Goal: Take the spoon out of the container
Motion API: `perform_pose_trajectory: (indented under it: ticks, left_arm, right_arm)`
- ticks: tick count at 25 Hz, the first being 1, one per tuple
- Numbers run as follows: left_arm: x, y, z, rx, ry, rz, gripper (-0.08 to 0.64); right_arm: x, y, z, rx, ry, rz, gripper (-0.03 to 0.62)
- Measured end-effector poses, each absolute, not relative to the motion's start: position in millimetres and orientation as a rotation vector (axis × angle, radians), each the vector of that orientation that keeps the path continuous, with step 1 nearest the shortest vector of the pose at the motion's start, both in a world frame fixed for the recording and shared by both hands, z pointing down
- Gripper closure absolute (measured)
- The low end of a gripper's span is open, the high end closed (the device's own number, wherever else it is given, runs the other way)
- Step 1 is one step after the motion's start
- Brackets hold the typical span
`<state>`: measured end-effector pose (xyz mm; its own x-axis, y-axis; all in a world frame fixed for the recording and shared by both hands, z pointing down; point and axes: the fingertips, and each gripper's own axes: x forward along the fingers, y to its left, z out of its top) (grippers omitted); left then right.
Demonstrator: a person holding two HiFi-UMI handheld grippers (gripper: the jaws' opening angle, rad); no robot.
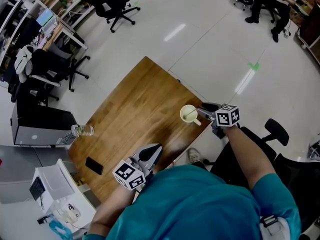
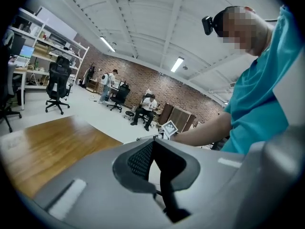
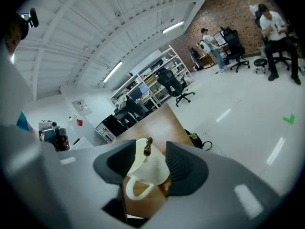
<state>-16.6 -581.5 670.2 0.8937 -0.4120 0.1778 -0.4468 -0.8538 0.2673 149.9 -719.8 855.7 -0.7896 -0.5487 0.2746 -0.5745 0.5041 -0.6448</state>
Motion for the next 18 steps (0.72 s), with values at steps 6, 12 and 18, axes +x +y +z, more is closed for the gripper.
perform_pose_trajectory:
  ticks: [6,12,18]
  left_arm:
    - [-27.4,-589.6,669.8,2.758,-0.620,0.177,0.563]
    - [-26.6,-599.1,672.8,2.743,-0.635,0.193,0.563]
    - [-28.5,-597.9,660.1,2.760,-0.678,0.199,0.563]
  right_arm:
    - [128.6,-731.6,860.8,1.003,-2.695,1.236,0.405]
    - [124.8,-740.2,854.4,0.979,-2.721,1.146,0.533]
    - [126.9,-730.8,814.3,0.958,-2.805,1.103,0.545]
